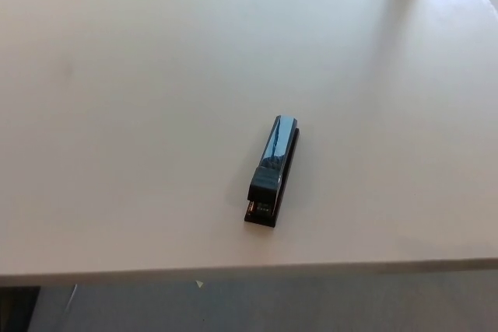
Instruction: The robot uses its right hand to press on the stapler that is in the middle of the desk
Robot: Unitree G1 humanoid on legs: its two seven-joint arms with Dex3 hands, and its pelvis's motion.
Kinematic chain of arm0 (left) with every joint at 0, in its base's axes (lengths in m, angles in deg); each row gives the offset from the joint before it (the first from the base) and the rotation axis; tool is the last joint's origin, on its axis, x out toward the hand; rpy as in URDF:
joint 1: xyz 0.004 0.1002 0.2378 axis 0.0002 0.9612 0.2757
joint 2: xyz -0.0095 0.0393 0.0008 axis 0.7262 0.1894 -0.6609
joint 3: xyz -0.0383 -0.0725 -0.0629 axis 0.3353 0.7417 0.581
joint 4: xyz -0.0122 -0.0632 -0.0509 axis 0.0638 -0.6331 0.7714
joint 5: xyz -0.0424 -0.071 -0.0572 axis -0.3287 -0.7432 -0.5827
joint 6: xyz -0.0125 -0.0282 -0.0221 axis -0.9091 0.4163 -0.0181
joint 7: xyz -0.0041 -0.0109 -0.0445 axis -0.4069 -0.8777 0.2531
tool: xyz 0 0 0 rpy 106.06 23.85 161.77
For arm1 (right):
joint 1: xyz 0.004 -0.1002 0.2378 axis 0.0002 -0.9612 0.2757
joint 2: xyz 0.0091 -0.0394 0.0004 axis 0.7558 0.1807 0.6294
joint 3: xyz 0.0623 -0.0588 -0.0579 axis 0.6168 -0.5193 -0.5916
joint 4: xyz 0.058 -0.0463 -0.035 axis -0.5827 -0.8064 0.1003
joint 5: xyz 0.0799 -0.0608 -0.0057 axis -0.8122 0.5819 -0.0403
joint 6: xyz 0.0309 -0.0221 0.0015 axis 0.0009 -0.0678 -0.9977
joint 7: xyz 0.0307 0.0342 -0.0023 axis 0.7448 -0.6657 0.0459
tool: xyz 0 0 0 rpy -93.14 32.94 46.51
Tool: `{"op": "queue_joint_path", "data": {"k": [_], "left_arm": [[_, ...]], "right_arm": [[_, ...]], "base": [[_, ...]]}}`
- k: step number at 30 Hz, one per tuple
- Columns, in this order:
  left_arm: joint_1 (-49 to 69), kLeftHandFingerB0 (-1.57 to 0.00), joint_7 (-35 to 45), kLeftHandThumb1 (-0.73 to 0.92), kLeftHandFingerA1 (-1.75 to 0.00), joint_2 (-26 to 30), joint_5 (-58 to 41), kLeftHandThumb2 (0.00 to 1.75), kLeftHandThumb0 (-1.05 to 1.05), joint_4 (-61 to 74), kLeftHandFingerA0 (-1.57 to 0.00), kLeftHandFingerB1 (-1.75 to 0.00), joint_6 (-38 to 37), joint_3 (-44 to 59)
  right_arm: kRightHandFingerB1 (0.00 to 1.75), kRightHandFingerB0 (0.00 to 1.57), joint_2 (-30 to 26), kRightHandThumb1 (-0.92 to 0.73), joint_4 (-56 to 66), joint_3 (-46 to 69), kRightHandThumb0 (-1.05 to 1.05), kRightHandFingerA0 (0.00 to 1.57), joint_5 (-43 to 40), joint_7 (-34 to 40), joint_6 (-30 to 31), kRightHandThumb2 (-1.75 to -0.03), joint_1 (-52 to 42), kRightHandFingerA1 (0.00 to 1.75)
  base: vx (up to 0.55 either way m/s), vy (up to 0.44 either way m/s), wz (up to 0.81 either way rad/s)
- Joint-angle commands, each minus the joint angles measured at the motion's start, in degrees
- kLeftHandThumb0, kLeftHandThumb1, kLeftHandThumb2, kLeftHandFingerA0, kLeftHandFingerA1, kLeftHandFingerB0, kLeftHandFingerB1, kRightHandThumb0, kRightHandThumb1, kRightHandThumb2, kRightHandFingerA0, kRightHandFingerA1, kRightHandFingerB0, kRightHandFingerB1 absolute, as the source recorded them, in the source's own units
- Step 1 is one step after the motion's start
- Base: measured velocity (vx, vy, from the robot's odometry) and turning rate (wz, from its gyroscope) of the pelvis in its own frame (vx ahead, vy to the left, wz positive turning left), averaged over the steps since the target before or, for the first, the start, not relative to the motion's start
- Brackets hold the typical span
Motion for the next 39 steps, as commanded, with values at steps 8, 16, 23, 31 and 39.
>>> {"op": "queue_joint_path", "data": {"k": [8, 16, 23, 31, 39], "left_arm": [[-1.44, -0.08, -0.50, 0.92, -0.34, 2.28, 0.13, 0.70, -0.85, -0.80, -0.07, -0.30, -1.15, -0.52], [-1.75, -0.09, -0.62, 0.92, -0.38, 2.24, 0.14, 0.74, -0.81, 0.05, -0.08, -0.31, -0.76, -0.64], [-2.30, -0.08, -0.48, 0.92, -0.38, 1.88, -0.17, 0.76, -0.77, -0.09, -0.09, -0.30, -0.56, -0.46], [-1.68, -0.08, -0.47, 0.92, -0.37, 2.17, 0.75, 0.76, -0.80, 1.40, -0.08, -0.30, -1.47, -1.38], [-1.59, -0.09, 0.28, 0.92, -0.36, 1.55, 0.22, 0.71, -0.83, 0.47, -0.08, -0.30, -1.74, -1.12]], "right_arm": [[1.32, 0.75, 2.60, -0.57, 34.98, -41.66, -0.83, 1.06, -4.93, 9.39, 30.13, -0.87, 18.24, 1.49], [1.31, 0.82, 6.44, -0.56, 24.02, -44.98, -0.78, 1.15, -3.93, 10.64, 38.14, -0.90, 33.22, 1.50], [1.70, 0.67, 10.23, -0.73, 12.02, -48.08, -0.67, 0.85, -5.29, 9.94, 43.94, -0.63, 43.43, 1.75], [1.36, 0.87, 14.57, -0.63, -5.65, -49.33, -0.79, 1.07, -4.62, 6.62, 46.51, -0.92, 56.33, 1.49], [1.14, 0.79, 16.33, -0.46, -30.94, -49.06, -0.38, 1.06, 4.83, 8.34, 43.65, -0.79, 71.07, 1.38]], "base": [[0.00, 0.000, 0.00], [0.00, 0.000, 0.00], [0.00, 0.000, 0.00], [0.00, 0.000, 0.00], [0.00, 0.000, 0.00]]}}
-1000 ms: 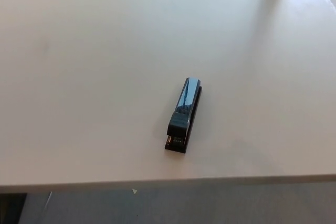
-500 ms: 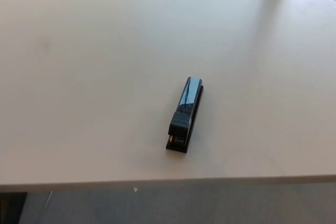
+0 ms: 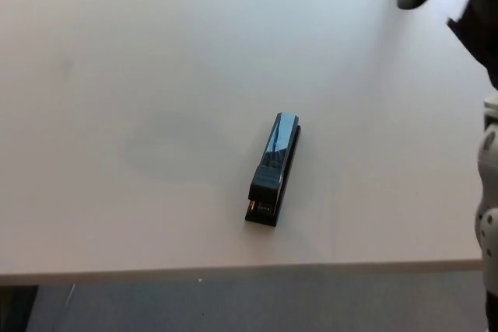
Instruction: The robot uses its right hand to press on the stapler that is in the middle of the desk
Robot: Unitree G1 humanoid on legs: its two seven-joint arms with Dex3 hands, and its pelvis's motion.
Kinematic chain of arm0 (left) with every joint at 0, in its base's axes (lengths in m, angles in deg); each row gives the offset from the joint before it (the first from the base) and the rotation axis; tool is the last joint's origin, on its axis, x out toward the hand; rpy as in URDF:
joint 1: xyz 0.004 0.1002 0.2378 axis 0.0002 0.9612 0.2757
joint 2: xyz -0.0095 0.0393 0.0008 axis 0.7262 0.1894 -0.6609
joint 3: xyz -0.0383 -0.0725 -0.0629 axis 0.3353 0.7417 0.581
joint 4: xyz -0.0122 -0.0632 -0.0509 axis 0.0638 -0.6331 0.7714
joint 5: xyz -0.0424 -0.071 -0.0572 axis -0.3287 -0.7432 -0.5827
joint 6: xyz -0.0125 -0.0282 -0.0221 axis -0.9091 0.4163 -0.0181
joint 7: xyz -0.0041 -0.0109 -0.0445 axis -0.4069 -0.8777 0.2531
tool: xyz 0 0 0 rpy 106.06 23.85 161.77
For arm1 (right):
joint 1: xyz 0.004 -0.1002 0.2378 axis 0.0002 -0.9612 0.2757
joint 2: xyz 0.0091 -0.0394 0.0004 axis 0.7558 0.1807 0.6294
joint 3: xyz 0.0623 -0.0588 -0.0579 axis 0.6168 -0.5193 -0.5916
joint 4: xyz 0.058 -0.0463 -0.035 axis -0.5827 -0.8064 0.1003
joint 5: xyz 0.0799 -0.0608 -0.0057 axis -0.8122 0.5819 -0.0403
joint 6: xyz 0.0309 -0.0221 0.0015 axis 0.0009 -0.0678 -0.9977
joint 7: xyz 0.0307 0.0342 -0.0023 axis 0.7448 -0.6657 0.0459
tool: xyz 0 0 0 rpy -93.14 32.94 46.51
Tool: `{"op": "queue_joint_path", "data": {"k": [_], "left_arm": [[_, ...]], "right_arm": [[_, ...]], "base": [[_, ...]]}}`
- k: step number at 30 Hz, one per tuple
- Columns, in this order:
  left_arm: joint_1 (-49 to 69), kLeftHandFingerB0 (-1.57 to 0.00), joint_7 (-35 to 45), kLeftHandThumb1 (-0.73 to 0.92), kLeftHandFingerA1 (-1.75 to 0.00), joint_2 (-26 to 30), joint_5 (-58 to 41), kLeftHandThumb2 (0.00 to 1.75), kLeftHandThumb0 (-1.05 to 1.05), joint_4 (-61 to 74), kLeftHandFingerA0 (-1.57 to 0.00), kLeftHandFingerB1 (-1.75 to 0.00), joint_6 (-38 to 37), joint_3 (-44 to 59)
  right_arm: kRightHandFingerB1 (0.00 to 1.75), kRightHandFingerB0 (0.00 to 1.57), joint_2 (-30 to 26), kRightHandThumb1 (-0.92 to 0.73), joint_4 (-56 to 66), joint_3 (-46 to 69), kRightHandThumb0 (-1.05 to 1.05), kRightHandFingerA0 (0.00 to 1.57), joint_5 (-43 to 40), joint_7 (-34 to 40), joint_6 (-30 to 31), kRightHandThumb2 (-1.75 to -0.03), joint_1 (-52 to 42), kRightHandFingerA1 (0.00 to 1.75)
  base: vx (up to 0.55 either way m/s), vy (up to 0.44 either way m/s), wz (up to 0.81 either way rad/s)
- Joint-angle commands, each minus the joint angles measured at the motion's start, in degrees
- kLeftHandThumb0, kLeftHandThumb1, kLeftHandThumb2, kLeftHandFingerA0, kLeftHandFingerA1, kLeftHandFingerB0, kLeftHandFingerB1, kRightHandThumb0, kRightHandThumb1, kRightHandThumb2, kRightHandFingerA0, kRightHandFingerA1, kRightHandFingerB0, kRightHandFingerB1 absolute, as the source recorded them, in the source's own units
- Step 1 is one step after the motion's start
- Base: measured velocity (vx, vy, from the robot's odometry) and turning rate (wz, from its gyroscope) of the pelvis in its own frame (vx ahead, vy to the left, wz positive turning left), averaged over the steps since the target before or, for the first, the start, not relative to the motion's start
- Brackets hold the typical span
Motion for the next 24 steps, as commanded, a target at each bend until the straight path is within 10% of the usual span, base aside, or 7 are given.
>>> {"op": "queue_joint_path", "data": {"k": [1, 3, 24], "left_arm": [[1.07, -0.09, 0.15, 0.92, -0.38, 1.52, 0.37, 0.72, -0.80, 0.51, -0.09, -0.31, -1.97, -0.99], [0.86, -0.11, -0.42, 0.71, -0.46, 1.30, 0.51, 1.13, -0.78, -0.10, -0.01, -0.43, -2.19, -1.00], [5.92, -0.10, -1.07, 0.71, -0.47, 0.32, 1.40, 1.12, -0.77, 3.16, -0.02, -0.44, -4.41, -3.55]], "right_arm": [[1.46, 0.64, 3.69, -0.66, -31.22, -3.44, -0.31, 0.67, 6.55, 5.13, 16.97, -0.54, 20.26, 1.67], [1.42, 0.52, 3.08, -0.60, -37.75, -4.62, -0.08, 0.65, 9.03, 4.76, 17.12, -0.52, 23.68, 1.56], [1.29, 0.53, -0.44, -0.57, -33.10, -4.53, -0.07, 0.75, 11.20, 4.97, 19.29, -0.56, 18.79, 1.56]], "base": [[0.00, 0.000, 0.00], [0.00, 0.000, 0.00], [0.00, 0.000, 0.00]]}}
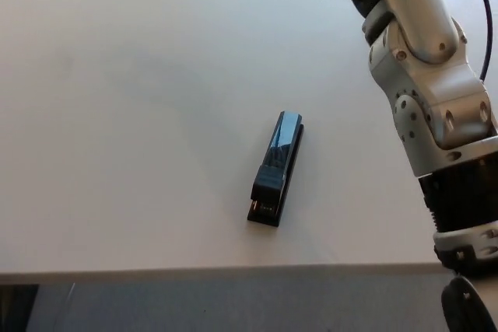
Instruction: The robot uses its right hand to press on the stapler that is in the middle of the desk
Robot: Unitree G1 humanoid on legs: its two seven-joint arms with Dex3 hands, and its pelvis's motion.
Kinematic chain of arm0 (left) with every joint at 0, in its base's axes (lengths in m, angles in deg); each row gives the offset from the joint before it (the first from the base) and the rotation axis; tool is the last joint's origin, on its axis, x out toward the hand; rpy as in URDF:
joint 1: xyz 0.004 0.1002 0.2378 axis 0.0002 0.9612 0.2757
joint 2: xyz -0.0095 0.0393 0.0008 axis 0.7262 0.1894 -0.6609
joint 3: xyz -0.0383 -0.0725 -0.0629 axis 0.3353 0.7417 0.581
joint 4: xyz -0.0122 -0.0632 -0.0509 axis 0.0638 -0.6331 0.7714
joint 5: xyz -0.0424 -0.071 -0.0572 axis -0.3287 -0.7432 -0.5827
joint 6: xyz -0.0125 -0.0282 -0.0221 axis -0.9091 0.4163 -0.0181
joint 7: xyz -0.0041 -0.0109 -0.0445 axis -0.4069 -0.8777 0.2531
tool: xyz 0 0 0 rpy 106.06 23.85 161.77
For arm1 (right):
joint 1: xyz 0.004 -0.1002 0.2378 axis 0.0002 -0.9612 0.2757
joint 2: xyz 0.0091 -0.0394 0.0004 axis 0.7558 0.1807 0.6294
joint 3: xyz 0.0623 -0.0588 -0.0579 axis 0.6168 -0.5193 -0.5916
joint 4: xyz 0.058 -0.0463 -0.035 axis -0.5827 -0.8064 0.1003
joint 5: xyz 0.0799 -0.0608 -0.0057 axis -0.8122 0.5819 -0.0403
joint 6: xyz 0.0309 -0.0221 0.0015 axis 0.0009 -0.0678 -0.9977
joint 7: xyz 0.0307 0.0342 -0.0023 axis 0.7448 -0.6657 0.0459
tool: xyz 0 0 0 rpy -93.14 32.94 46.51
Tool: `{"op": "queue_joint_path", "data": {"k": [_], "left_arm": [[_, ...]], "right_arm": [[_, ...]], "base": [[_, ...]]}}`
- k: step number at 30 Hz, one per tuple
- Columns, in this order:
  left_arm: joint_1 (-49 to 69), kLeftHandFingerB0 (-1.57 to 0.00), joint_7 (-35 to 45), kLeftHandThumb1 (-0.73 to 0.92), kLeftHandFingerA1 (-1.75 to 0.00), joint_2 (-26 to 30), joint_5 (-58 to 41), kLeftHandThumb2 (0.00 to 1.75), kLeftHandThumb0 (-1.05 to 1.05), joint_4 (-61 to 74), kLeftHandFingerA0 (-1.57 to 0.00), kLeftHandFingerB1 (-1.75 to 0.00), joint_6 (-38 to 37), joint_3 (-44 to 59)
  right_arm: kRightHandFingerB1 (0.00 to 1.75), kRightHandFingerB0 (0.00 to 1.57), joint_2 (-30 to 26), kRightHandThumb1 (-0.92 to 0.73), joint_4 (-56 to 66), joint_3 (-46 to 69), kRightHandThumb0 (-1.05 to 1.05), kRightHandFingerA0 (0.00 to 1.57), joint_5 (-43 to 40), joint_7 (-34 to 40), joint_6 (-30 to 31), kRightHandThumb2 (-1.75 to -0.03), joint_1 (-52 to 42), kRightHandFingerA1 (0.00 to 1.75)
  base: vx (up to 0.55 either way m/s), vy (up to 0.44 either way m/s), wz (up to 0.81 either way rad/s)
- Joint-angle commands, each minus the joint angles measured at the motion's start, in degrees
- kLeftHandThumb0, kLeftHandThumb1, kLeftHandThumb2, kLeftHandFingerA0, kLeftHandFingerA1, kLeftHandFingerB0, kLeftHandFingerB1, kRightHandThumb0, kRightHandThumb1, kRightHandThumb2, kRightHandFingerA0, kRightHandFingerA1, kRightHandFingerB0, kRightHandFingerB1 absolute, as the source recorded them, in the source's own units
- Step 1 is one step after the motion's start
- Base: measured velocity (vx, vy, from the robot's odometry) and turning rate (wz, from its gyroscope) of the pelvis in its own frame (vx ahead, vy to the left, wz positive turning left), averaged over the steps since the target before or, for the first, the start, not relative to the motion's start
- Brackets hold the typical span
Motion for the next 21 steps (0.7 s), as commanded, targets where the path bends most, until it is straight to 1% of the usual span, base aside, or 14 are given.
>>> {"op": "queue_joint_path", "data": {"k": [1, 11, 14, 21], "left_arm": [[2.89, -0.10, -0.87, 0.71, -0.47, 0.29, 1.04, 1.12, -0.77, 1.33, -0.02, -0.44, -2.95, -1.37], [0.56, -0.10, -1.88, 0.71, -0.47, -0.38, 0.60, 1.12, -0.77, 4.70, -0.02, -0.44, -1.56, -2.92], [-0.90, -0.10, -2.52, 0.71, -0.47, -1.17, 0.62, 1.12, -0.77, 5.85, -0.02, -0.44, -0.80, -3.50], [-3.22, -0.10, -2.98, 0.71, -0.47, -1.49, 0.01, 1.12, -0.77, 6.83, -0.02, -0.44, 0.25, -3.70]], "right_arm": [[1.29, 0.53, -1.43, -0.57, 4.45, 0.32, -0.07, 0.75, 3.47, 2.11, 8.21, -0.56, -2.46, 1.56], [1.29, 0.53, -3.14, -0.57, 6.11, 3.01, -0.07, 0.75, 4.19, 0.96, 11.20, -0.56, 0.73, 1.56], [1.29, 0.53, -4.21, -0.57, 5.21, 3.96, -0.07, 0.75, 4.30, 0.24, 11.60, -0.56, 2.97, 1.56], [1.29, 0.53, -4.57, -0.57, 2.18, 4.83, -0.07, 0.75, 4.79, -0.38, 11.22, -0.56, 7.28, 1.56]], "base": [[0.00, 0.000, 0.00], [0.00, 0.000, 0.00], [0.00, 0.000, 0.00], [0.00, 0.000, 0.00]]}}
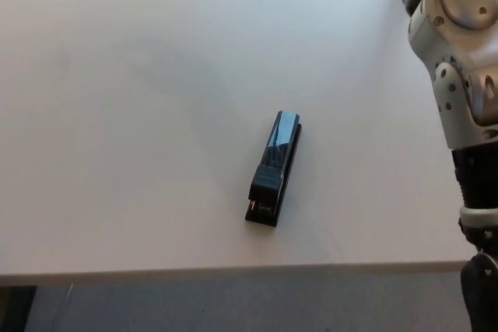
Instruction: The robot uses its right hand to press on the stapler that is in the middle of the desk
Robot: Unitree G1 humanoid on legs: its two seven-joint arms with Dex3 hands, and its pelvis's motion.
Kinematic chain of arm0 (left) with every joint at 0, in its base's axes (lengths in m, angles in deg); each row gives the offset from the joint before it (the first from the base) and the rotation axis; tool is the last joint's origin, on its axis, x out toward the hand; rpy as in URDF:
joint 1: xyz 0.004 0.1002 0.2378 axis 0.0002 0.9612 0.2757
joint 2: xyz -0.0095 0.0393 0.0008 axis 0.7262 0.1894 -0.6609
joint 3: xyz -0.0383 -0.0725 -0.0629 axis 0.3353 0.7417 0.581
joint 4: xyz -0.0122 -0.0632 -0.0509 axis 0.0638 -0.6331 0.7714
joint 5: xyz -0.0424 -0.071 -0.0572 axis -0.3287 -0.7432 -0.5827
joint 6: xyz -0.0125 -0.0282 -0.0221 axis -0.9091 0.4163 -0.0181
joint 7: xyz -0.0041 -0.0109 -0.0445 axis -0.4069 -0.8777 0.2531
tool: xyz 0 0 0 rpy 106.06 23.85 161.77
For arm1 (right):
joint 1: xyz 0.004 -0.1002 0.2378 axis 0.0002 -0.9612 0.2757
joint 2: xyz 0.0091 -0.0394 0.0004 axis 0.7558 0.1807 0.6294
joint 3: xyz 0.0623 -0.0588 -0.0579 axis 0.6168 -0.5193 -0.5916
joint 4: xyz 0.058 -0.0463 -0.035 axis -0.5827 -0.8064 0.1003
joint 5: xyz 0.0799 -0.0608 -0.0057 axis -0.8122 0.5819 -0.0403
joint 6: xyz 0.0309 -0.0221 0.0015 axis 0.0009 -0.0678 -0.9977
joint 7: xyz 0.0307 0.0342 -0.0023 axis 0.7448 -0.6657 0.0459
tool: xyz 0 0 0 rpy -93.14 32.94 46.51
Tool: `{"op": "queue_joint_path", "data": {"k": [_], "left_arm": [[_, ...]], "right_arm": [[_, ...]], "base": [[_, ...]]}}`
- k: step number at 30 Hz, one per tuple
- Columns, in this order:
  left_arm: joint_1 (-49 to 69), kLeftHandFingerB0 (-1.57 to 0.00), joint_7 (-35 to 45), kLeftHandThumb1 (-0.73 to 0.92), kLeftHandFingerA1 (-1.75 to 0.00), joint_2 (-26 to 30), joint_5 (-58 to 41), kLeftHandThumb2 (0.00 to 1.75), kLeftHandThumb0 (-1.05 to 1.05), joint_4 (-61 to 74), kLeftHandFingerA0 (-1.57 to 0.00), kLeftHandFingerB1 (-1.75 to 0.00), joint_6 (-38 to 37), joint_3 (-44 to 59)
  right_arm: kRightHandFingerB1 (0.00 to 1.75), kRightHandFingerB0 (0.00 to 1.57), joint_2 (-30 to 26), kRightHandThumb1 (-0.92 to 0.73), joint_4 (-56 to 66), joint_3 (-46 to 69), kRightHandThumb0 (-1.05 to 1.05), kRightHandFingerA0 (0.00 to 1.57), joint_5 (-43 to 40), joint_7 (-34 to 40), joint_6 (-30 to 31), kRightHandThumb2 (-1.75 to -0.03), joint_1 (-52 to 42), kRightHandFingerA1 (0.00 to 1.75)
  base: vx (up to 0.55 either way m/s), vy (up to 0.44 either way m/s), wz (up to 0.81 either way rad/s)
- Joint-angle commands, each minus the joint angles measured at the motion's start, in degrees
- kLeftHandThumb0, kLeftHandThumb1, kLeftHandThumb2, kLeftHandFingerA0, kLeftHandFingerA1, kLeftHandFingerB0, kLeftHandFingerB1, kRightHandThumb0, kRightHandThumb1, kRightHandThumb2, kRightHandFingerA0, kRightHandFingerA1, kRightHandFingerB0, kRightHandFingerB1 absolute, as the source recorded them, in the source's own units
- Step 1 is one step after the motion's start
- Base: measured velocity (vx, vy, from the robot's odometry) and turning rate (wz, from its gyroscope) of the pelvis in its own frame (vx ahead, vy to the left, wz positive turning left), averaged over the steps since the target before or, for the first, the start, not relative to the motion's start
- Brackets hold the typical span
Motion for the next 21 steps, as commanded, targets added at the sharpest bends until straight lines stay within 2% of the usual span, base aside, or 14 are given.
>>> {"op": "queue_joint_path", "data": {"k": [1, 9, 10, 11, 12, 13, 14, 15, 16, 17, 18, 19, 20, 21], "left_arm": [[-1.28, -0.10, -1.36, 0.71, -0.47, -0.13, -0.45, 1.12, -0.77, 0.60, -0.02, -0.44, 1.45, 0.08], [-7.91, -0.10, -1.85, 0.71, -0.47, 0.22, -1.85, 1.12, -0.77, 1.16, -0.02, -0.44, 3.58, 1.40], [-9.33, -0.57, -10.15, 0.74, -0.35, -0.07, -1.54, 0.70, -1.05, 3.43, -0.51, -0.37, 16.42, 2.44], [-8.33, 0.00, 0.91, 0.92, -0.51, 1.07, -1.83, 0.90, -0.74, 0.92, -0.11, -0.39, 0.78, 1.12], [-7.53, -0.09, 5.24, 0.78, -0.50, 1.04, -2.54, 1.14, -0.84, 0.36, -0.08, -0.49, -5.11, 0.99], [-7.53, -0.09, 5.24, 0.78, -0.50, 1.04, -2.54, 1.14, -0.84, 0.36, -0.08, -0.49, -5.11, 0.99], [-6.61, -0.01, 1.72, 0.62, -0.52, 0.12, -3.32, 1.19, -0.36, 2.95, -0.04, -0.49, -1.07, 2.05], [-6.56, 0.00, 2.09, 0.60, -0.52, 0.23, -3.46, 1.18, -0.36, 3.20, -0.04, -0.48, -0.50, 2.04], [-6.72, -0.14, 2.16, 0.92, -0.46, 0.24, -3.56, 0.75, -0.78, 3.27, -0.17, -0.40, -0.16, 2.10], [-7.04, -0.01, 1.69, 0.60, -0.52, 0.27, -3.48, 1.18, -0.36, 3.72, -0.04, -0.49, 0.43, 2.13], [-7.42, -0.01, 1.44, 0.58, -0.52, 0.35, -3.37, 1.17, -0.37, 3.83, -0.05, -0.49, 0.85, 2.10], [-8.20, -0.01, 0.89, 0.60, -0.52, 0.43, -3.20, 1.18, -0.36, 3.86, -0.05, -0.49, 1.43, 2.07], [-9.17, -0.02, 0.26, 0.60, -0.52, 0.34, -3.18, 1.18, -0.36, 3.57, -0.05, -0.49, 1.99, 2.17], [-9.69, -0.14, 0.05, 0.92, -0.48, 0.16, -3.36, 0.77, -0.74, 3.59, -0.16, -0.42, 2.76, 2.26]], "right_arm": [[1.29, 0.53, -0.72, -0.57, -2.45, 0.95, -0.07, 0.75, 0.95, -0.87, 0.94, -0.56, 4.04, 1.56], [1.29, 0.53, -0.77, -0.57, -13.17, 2.35, -0.07, 0.75, 1.67, -1.72, -3.32, -0.56, 15.29, 1.56], [1.54, 0.71, 16.88, -0.57, -37.74, -6.33, -0.29, 0.80, 7.65, 2.32, -10.98, -0.59, -1.52, 1.63], [1.52, 0.74, 24.35, -0.57, -48.39, -10.04, -0.28, 0.80, 10.27, 3.99, -14.13, -0.59, -8.26, 1.62], [1.55, 0.71, 24.31, -0.56, -48.63, -9.85, -0.27, 0.79, 10.21, 4.04, -14.01, -0.58, -7.84, 1.65], [1.55, 0.71, 24.31, -0.56, -48.63, -9.85, -0.27, 0.79, 10.21, 4.04, -14.01, -0.58, -7.84, 1.65], [1.59, 0.67, 24.25, -0.58, -49.10, -9.16, -0.26, 0.76, 9.78, 4.06, -13.93, -0.56, -7.20, 1.70], [1.63, 0.65, 24.06, -0.60, -49.27, -8.81, -0.25, 0.72, 9.51, 3.89, -14.35, -0.55, -7.12, 1.72], [1.69, 0.60, 23.89, -0.63, -49.52, -8.64, -0.25, 0.69, 9.40, 3.75, -14.78, -0.54, -6.92, 1.75], [1.63, 0.64, 23.46, -0.61, -49.97, -8.25, -0.22, 0.71, 9.22, 3.46, -15.38, -0.55, -6.41, 1.75], [1.26, 0.86, 22.99, -0.44, -50.28, -8.16, -0.37, 1.05, 9.27, 3.53, -15.39, -0.78, -5.85, 1.38], [1.20, 0.84, 22.58, -0.46, -50.48, -7.79, -0.35, 1.05, 9.01, 3.37, -15.23, -0.81, -4.89, 1.36], [1.25, 0.88, 22.31, -0.43, -50.77, -7.37, -0.36, 1.07, 8.71, 3.08, -15.25, -0.79, -4.03, 1.37], [1.22, 0.88, 21.98, -0.44, -51.12, -7.29, -0.36, 1.08, 8.76, 3.08, -15.48, -0.81, -3.67, 1.36]], "base": [[0.00, 0.000, 0.00], [0.00, 0.000, 0.00], [0.00, 0.000, 0.00], [0.00, 0.000, 0.00], [0.00, 0.000, 0.00], [0.00, 0.000, 0.00], [0.00, 0.000, 0.00], [0.00, 0.000, 0.00], [-0.02, -0.017, 0.07], [0.00, 0.000, 0.00], [0.00, 0.000, 0.00], [0.00, 0.000, 0.00], [-0.02, -0.020, 0.07], [-0.03, -0.021, 0.07]]}}
